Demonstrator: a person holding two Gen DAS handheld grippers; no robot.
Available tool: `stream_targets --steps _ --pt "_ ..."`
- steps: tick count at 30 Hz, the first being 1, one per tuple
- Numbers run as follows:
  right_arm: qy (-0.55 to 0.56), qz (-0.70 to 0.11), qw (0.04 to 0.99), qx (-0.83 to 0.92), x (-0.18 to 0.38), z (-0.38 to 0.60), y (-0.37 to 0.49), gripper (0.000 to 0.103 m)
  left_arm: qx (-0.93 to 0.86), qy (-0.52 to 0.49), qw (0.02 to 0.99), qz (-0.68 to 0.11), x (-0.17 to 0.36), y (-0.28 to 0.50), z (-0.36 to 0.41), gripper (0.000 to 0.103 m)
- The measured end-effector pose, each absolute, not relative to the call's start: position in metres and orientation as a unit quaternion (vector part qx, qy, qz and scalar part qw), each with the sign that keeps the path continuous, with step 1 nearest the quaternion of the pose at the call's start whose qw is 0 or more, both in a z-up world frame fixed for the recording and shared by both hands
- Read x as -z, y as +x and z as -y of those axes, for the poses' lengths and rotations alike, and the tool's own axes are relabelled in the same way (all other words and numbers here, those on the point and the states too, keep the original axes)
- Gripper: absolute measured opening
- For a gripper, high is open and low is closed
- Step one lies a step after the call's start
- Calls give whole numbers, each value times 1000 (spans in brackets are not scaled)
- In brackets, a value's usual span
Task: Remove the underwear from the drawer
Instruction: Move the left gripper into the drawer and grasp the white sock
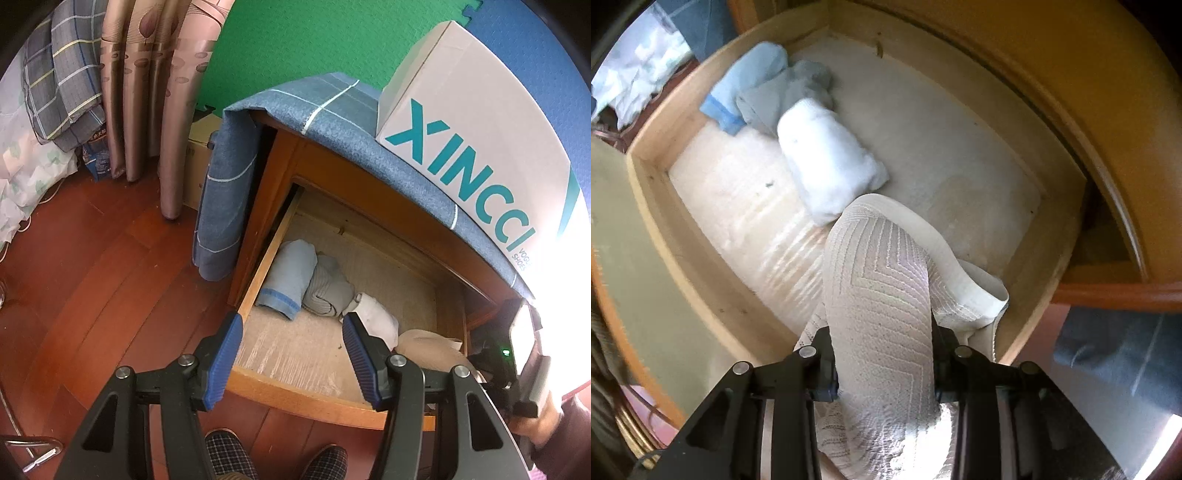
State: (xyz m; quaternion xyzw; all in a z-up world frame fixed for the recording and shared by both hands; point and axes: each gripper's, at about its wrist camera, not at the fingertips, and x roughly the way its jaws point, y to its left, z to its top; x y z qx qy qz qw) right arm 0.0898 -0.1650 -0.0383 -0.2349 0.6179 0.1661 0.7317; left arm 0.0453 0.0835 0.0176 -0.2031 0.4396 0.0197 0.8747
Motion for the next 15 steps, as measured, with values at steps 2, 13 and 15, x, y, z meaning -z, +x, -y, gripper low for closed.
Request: stream_targets --steps 2,13,15 --pt "-224 -610 743 -157 30 170 87 31 -20 -201 875 -441 -18 45 -83 58" --pt "-57 -551 826 -100 -26 210 62 31 12 -145 873 -466 -20 58 -61 58" --pt "-21 -548 832 -89 -31 211 62 31 29 -110 876 -469 -23 65 -50 58"
